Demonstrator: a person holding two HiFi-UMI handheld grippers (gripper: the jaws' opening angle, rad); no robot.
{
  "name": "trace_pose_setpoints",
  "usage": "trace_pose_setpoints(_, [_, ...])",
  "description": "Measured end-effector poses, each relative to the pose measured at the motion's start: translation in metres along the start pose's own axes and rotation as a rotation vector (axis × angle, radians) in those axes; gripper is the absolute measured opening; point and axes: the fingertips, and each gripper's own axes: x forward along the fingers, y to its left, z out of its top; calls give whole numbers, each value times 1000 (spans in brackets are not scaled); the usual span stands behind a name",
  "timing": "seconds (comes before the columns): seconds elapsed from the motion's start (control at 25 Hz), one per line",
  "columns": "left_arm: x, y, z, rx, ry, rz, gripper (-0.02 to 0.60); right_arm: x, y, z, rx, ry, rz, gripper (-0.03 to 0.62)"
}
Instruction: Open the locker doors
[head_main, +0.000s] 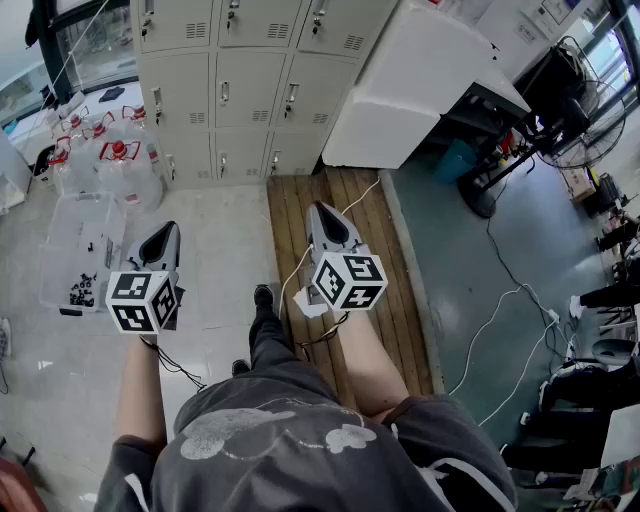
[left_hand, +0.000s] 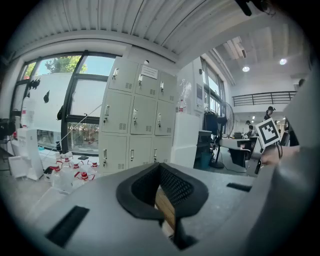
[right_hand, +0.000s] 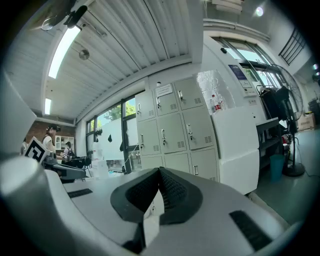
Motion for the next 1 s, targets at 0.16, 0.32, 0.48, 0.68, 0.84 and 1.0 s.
trace_pose_setpoints(0.16, [0, 4, 5, 27, 8, 2, 8, 0, 4, 0, 2, -3, -2, 28])
trace_pose_setpoints(0.32, [-3, 6, -6, 7, 29, 0, 8, 3, 9, -6, 4, 10, 6, 28])
trace_pose_setpoints(0.48, [-3, 10, -21, -12, 55, 8, 8, 9, 10, -14, 10, 22, 7, 28])
trace_pose_setpoints(0.68, [7, 23, -10, -15, 36, 27, 8, 27, 3, -5, 43, -9, 5, 29])
trace_pose_setpoints(0.84, [28, 33, 1, -8, 25, 23, 8, 49, 0, 2, 67, -21, 50, 32])
trace_pose_setpoints(1.0, [65, 40, 20, 16, 18, 8, 8, 85, -17, 11, 34, -15, 80, 77])
